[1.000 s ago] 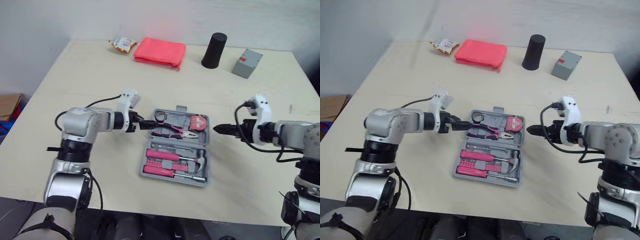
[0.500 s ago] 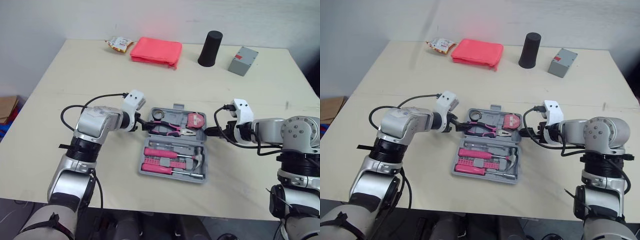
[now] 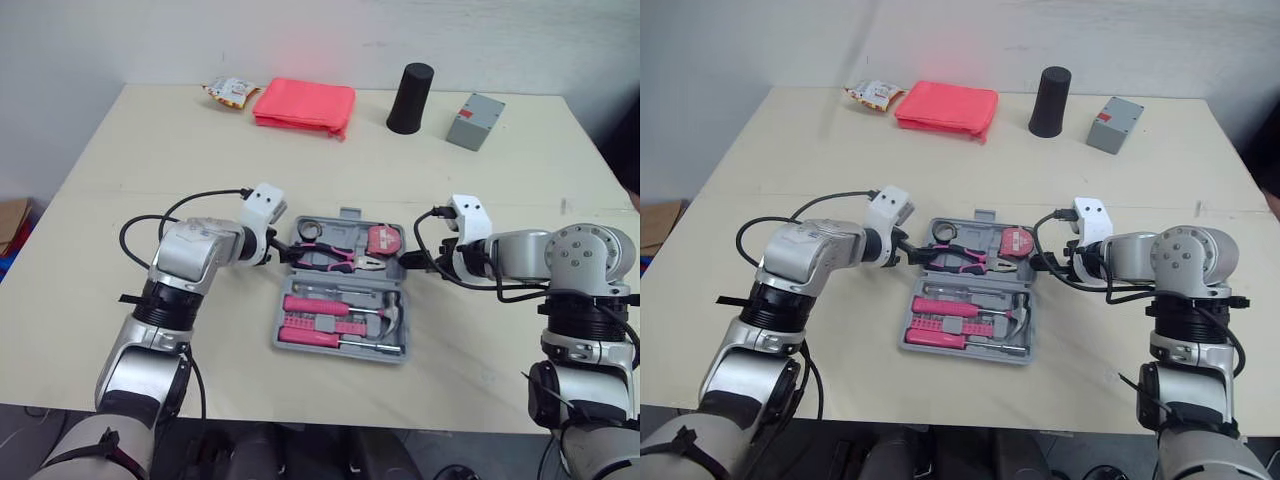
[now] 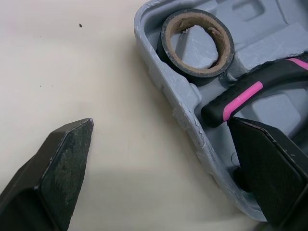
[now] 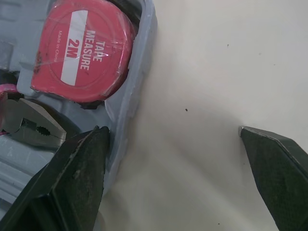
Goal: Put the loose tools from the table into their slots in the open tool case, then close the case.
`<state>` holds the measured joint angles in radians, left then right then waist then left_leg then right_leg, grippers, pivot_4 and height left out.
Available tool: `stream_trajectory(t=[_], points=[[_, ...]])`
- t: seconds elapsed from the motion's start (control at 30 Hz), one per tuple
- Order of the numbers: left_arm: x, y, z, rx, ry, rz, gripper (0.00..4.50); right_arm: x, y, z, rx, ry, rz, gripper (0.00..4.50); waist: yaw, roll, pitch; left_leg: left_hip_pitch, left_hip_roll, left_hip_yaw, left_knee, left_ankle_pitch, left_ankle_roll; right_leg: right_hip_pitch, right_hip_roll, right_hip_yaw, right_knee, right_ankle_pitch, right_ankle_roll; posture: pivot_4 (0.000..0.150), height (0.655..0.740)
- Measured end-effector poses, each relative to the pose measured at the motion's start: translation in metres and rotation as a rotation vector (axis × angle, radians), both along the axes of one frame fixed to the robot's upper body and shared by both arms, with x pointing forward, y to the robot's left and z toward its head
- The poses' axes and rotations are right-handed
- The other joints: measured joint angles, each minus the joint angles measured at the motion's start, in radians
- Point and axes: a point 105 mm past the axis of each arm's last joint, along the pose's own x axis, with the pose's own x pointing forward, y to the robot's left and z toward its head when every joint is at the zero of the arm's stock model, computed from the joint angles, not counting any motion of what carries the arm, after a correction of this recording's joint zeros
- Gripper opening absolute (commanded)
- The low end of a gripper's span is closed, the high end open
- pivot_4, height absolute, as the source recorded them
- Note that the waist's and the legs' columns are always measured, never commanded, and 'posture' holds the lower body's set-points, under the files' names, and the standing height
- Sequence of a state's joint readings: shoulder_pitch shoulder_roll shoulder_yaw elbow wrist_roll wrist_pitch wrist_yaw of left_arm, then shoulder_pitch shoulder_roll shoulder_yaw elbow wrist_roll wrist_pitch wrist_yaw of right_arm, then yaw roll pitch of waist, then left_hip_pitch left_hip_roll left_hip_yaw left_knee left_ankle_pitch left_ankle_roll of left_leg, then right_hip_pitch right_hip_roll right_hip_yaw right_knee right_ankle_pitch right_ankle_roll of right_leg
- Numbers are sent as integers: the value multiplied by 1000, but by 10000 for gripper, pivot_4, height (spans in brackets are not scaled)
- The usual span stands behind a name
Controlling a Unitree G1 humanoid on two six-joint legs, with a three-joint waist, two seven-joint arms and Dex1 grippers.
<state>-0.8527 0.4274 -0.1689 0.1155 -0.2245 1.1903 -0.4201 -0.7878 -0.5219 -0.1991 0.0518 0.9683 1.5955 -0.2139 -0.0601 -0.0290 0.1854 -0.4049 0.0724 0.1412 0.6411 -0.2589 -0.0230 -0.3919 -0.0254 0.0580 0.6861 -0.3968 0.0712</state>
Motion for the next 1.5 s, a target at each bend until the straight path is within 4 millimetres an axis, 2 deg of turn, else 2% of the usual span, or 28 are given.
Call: stream_trajectory(t=[0.3, 0.4, 0.43, 0.53, 0.63, 0.67, 0.73, 0.8, 1.03, 1.23, 1.37, 1.5], points=[[-4, -3, -5, -16, -7, 6, 45000, 3, 5, -3, -35, 12, -27, 44591, 0, -4, -3, 1, 0, 1, 1, 0, 0, 0, 0, 1, 1, 0, 0, 1500, 7400], [-5, -5, -5, -17, -11, 4, 45000, 3, 6, -6, -36, 24, -30, 36257, 0, -7, -5, 1, 0, 1, 1, 0, 0, 1, 0, 1, 1, 0, 0, 1500, 7400], [-5, -6, -5, -18, -13, 2, 45000, 3, 8, -7, -31, 27, -25, 31713, 0, -8, -5, 1, 0, 1, 1, 0, 0, 1, 0, 1, 1, 0, 0, 1500, 7400], [-7, -8, -6, -22, -14, -9, 36440, 3, 18, -9, -2, 39, -3, 16548, 0, -8, -5, 1, 0, 1, 1, 0, 0, 1, 0, 1, 1, 0, 0, 1500, 7400], [-11, -14, -8, -30, -11, -39, 22535, 2, 28, -10, 29, 43, 19, 1501, -1, -8, -5, 1, 0, 1, 1, 0, 0, 1, 0, 1, 1, 0, 0, 1500, 7400], [-13, -16, -8, -32, -13, -49, 17566, 2, 27, -10, 48, 40, 10, 0, -1, -8, -6, 2, 0, 1, 0, 0, 0, 1, 0, 1, 1, 0, 0, 1500, 7400], [-15, -17, -10, -39, -10, -54, 8429, 1, 27, -11, 69, 30, -3, 0, -2, -8, -6, 2, 1, 1, 0, 0, 0, 1, 0, 1, 1, 0, 0, 1500, 7400], [-15, -20, -11, -64, -9, -45, 3912, -2, 27, -12, 74, 9, -17, 0, -1, -7, -8, 3, 1, 1, 0, 0, 0, 1, 0, 2, 2, 0, 0, 1500, 7400], [-9, -25, -11, -182, -122, -31, 2593, -9, 20, -11, 33, -220, -64, 0, 5, -6, -9, 2, -1, 1, 0, 1, 0, 1, 0, 2, 1, 1, 2, 1500, 7400], [1, -25, 0, -264, -436, -101, 2301, -6, 13, -2, -66, -591, 3, 0, 8, -6, -8, -1, -2, 3, -3, 1, 2, 1, 0, 2, -8, 5, 5, 1500, 7400], [2, -22, 7, -220, -662, -165, 2301, -7, 8, -2, -203, -823, 100, 0, 6, -6, -8, -1, -2, 6, -7, 1, 4, 1, 0, 4, -16, 9, 8, 1500, 7400], [-14, -14, 7, -24, -929, -314, 2301, -19, 1, -13, -475, -1057, 278, 0, 4, -6, -8, -1, -1, 7, -10, 1, 5, 1, 0, 4, -22, 10, 8, 1500, 7400]])
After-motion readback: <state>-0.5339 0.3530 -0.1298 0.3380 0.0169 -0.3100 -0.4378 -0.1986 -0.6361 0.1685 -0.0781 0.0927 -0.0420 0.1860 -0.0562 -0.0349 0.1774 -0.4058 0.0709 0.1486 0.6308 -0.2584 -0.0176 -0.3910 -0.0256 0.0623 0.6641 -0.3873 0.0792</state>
